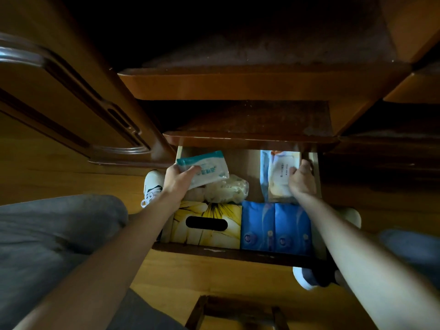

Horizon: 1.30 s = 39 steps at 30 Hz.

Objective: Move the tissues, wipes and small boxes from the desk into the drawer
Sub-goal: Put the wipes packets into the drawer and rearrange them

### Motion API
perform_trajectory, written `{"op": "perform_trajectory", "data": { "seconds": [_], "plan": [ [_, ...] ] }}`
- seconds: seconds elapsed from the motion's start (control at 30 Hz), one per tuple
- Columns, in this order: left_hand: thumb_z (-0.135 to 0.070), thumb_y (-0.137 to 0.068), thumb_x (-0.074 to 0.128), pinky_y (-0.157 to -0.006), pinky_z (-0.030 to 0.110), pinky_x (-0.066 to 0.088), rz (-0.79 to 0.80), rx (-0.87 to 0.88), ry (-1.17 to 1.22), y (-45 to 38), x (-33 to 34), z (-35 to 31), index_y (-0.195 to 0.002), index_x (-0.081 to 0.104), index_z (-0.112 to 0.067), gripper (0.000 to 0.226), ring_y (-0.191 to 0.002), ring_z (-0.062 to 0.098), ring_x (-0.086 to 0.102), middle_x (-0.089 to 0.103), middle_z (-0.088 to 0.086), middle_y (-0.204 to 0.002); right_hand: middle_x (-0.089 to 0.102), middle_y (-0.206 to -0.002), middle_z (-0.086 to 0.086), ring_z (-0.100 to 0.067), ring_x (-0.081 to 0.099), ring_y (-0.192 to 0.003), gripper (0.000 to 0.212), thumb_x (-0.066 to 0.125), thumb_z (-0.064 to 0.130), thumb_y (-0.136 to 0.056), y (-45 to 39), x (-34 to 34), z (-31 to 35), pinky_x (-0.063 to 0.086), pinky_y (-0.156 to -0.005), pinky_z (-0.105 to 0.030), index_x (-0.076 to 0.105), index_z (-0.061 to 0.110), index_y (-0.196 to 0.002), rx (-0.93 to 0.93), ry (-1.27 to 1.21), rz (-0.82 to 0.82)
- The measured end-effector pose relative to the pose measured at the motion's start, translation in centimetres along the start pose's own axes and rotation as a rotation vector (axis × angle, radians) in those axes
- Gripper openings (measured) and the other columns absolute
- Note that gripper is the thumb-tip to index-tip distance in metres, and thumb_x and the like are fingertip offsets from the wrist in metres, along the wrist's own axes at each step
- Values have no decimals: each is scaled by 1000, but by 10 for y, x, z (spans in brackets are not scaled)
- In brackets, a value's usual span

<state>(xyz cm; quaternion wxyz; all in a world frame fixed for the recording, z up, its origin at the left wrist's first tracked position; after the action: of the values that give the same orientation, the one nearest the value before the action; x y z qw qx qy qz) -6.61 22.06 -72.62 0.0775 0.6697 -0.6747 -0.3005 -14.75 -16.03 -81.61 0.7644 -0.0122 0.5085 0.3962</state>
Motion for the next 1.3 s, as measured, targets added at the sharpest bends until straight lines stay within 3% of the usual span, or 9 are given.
{"op": "perform_trajectory", "data": {
  "seconds": [0.17,0.3,0.43,0.67,0.87,1.0,1.13,1.23,1.3],
  "plan": [
    [-27,-83,76,-56,22,51,29,-8,-60,2,16,-2,-79,69,-21,11,-74,11,68,73,-8,-78,44,-153,-18,-34,54,-131,69,56,14,-99,27,-13,24,50,-97,-43,19,14,-157,-216,223,-91],
    [-30,-81,78,-54,23,46,10,6,-69,10,20,-13,-80,67,-21,15,-66,10,64,71,-9,-72,49,-146,-13,-29,49,-133,62,64,23,-93,54,-20,53,43,-106,-37,38,13,-148,-392,537,-147],
    [-30,-84,76,-48,19,46,10,5,-81,20,29,-15,-81,59,-22,19,-69,10,63,67,-4,-79,53,-141,-9,-28,51,-129,53,70,32,-89,66,-2,55,49,-98,-39,52,19,-137,-423,722,39],
    [-22,-84,74,-63,28,56,118,6,-218,28,38,12,-99,61,-19,20,-79,14,68,73,3,-94,6,-170,-9,-35,9,-155,63,52,32,-101,81,49,47,31,-114,-56,26,29,-158,-592,848,345],
    [-25,-78,79,-83,39,59,127,-51,-234,11,32,26,-140,50,-4,71,-95,21,68,71,6,-106,33,-158,-6,-29,26,-147,50,56,43,-96,68,48,44,45,-102,-54,52,22,-141,-784,1030,230],
    [-18,-77,81,-93,46,57,143,-99,-121,9,42,28,-148,38,-5,85,-102,26,67,67,9,-112,42,-153,-1,-25,30,-145,38,53,32,-99,63,43,45,41,-106,-53,58,25,-135,-788,876,260],
    [-6,-79,80,-69,44,62,210,-290,261,23,66,30,-131,52,-6,59,-98,33,71,69,18,-116,65,-120,-2,-23,57,-120,26,55,36,-100,68,19,66,48,-96,-41,68,22,-117,-666,344,180],
    [-9,-81,79,-76,45,62,285,-329,422,28,89,28,-119,57,-7,44,-98,31,73,71,16,-114,70,-104,-3,-21,69,-97,35,57,53,-97,86,27,70,54,-71,-24,66,22,-110,-276,-389,522],
    [-16,-80,81,-73,36,63,313,-246,240,28,100,30,-114,60,-10,40,-86,21,76,73,11,-109,73,-107,-3,-17,74,-94,32,62,49,-94,103,36,75,60,-74,-28,64,22,-112,-184,-583,675]
  ]
}}
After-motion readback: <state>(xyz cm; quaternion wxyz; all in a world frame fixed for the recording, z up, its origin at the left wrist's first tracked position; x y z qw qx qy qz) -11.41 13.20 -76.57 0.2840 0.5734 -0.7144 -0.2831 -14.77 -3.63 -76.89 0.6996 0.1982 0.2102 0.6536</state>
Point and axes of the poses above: each hand's wrist, its own y-axis away from the middle knuckle, its own x-axis out of the palm, z = x × y, the point moved 10 cm from there along -y, towards the middle knuckle
